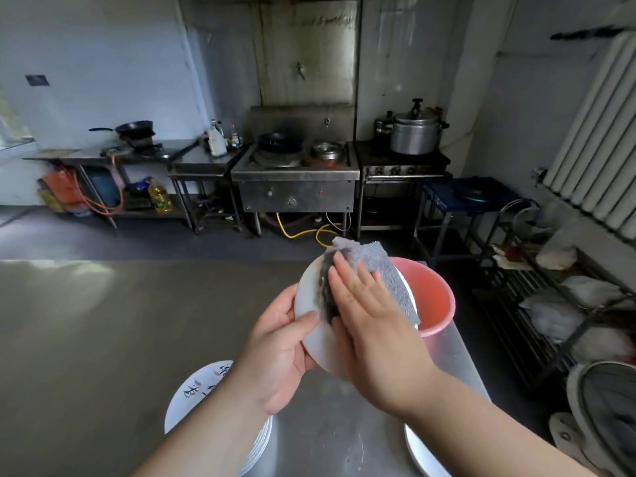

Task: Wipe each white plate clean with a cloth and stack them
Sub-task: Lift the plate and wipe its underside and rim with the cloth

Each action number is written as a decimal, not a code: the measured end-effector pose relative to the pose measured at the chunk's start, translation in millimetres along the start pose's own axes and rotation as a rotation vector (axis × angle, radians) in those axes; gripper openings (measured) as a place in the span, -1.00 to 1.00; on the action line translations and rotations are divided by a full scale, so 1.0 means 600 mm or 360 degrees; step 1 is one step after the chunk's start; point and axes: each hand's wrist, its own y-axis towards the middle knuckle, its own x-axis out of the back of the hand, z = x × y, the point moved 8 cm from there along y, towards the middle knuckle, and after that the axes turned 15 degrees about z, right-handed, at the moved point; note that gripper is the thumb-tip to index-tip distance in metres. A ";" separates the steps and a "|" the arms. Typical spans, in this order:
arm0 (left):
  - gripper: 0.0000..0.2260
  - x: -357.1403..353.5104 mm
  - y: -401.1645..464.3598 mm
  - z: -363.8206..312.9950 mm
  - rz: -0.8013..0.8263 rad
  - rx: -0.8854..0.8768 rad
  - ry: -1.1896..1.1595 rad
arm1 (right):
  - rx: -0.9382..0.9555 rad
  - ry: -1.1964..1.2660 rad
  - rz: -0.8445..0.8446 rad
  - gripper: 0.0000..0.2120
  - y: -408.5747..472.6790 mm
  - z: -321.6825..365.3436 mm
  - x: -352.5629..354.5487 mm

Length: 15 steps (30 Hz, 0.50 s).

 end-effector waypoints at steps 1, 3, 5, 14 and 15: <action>-0.56 -0.001 0.003 -0.007 -0.0001 -0.0026 -0.0015 | 0.0023 -0.0045 -0.0012 -0.42 -0.011 0.008 -0.005; -0.58 0.002 0.006 -0.019 -0.0023 -0.0070 -0.0024 | 0.0092 -0.0161 -0.0024 -0.40 -0.037 0.023 -0.019; -0.56 0.007 0.007 -0.024 -0.0061 -0.0083 -0.0026 | 0.0149 -0.0278 0.0030 -0.32 -0.062 0.032 -0.034; -0.55 -0.014 0.004 -0.020 0.0020 -0.0094 -0.0019 | -0.0061 -0.0405 0.0208 -0.17 -0.022 -0.018 0.005; -0.54 -0.013 0.005 -0.024 0.0008 -0.0109 -0.0022 | -0.0042 -0.0389 0.0194 -0.16 -0.032 -0.010 -0.004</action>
